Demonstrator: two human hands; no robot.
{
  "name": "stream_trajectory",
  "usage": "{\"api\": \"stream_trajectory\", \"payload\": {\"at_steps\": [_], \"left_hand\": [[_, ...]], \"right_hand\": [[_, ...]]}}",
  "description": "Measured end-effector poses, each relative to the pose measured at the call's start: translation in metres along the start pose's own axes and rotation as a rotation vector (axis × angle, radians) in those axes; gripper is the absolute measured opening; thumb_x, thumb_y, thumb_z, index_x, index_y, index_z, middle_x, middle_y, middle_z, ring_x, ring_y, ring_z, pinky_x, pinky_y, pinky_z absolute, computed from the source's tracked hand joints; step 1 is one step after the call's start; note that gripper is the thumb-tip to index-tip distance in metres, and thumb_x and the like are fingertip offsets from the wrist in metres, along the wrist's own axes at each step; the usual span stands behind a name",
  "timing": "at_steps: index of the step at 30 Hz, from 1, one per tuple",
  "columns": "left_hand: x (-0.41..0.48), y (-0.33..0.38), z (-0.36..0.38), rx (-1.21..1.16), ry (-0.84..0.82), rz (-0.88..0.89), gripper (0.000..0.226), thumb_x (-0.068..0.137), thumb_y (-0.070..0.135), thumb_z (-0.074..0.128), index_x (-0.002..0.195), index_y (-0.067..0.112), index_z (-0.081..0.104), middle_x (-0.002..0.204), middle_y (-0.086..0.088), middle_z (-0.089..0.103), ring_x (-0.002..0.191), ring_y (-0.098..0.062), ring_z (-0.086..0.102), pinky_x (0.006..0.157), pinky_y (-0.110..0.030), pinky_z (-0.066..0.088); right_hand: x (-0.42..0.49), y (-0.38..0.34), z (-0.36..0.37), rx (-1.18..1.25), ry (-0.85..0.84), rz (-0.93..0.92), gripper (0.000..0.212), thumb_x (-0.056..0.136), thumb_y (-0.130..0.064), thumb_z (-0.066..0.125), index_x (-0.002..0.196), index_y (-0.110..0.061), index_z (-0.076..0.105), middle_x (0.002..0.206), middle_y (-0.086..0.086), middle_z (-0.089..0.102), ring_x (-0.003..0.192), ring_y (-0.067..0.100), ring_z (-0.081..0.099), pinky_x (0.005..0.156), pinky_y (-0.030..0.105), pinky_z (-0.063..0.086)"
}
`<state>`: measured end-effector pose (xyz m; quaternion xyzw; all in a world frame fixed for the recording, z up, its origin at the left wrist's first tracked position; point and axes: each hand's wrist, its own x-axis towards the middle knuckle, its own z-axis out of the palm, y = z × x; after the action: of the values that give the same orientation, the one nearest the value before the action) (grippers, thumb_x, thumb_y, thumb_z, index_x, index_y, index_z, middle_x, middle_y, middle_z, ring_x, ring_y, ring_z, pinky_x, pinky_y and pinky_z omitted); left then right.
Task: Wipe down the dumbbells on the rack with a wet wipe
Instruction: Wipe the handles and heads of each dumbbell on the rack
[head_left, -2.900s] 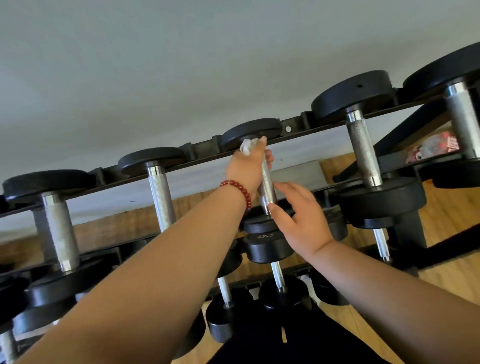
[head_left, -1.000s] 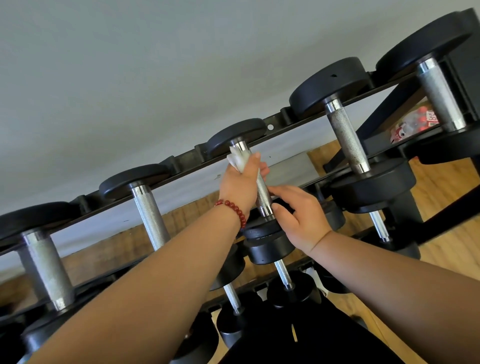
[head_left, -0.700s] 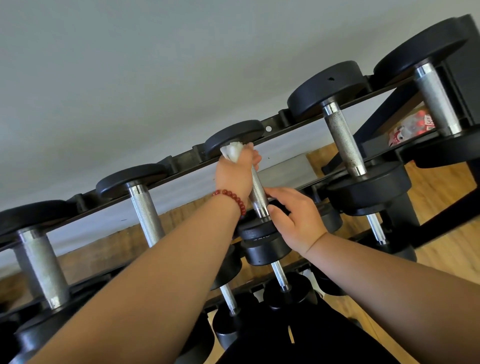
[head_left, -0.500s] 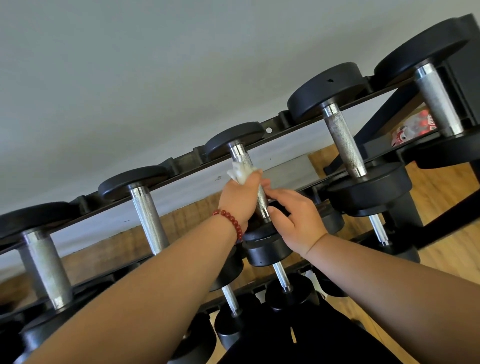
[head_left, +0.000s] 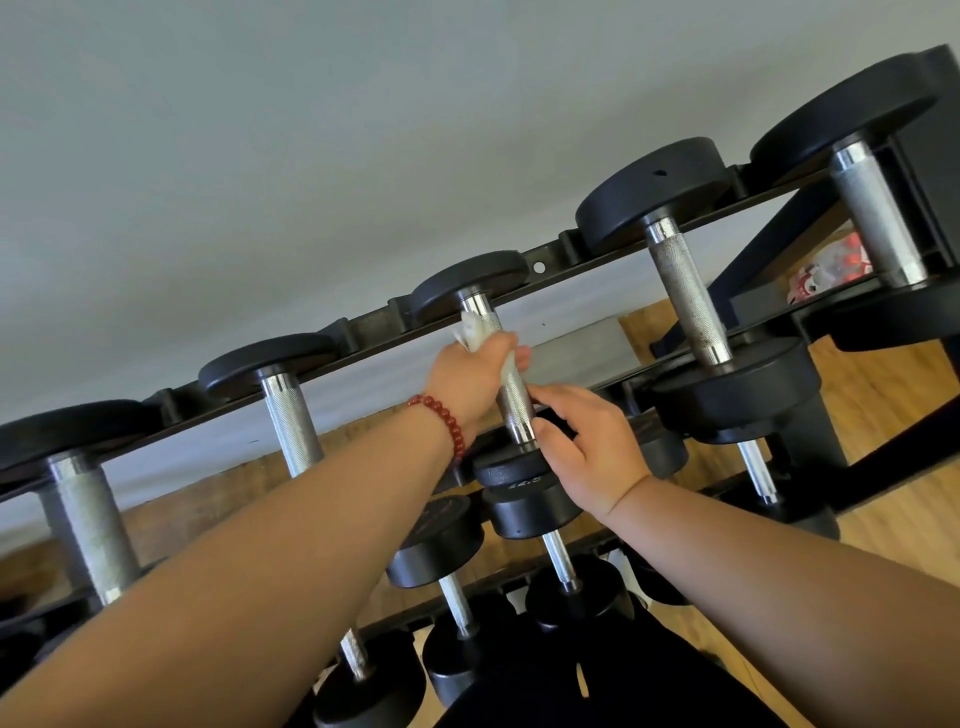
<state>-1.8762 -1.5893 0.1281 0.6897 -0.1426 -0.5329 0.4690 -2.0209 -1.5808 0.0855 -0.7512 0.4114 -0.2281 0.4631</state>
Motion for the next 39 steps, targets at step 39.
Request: {"api": "stream_trajectory", "payload": {"at_steps": [39], "left_hand": [[-0.002, -0.026, -0.003, 0.135, -0.021, 0.065, 0.032, 0.095, 0.047, 0.054, 0.104, 0.016, 0.06, 0.083, 0.004, 0.075, 0.078, -0.007, 0.07, 0.069, -0.021, 0.054]], "right_hand": [[0.0, 0.008, 0.002, 0.03, 0.024, -0.033, 0.057, 0.085, -0.042, 0.041, 0.13, -0.014, 0.061, 0.119, 0.005, 0.067, 0.11, 0.019, 0.06, 0.094, 0.03, 0.047]]}}
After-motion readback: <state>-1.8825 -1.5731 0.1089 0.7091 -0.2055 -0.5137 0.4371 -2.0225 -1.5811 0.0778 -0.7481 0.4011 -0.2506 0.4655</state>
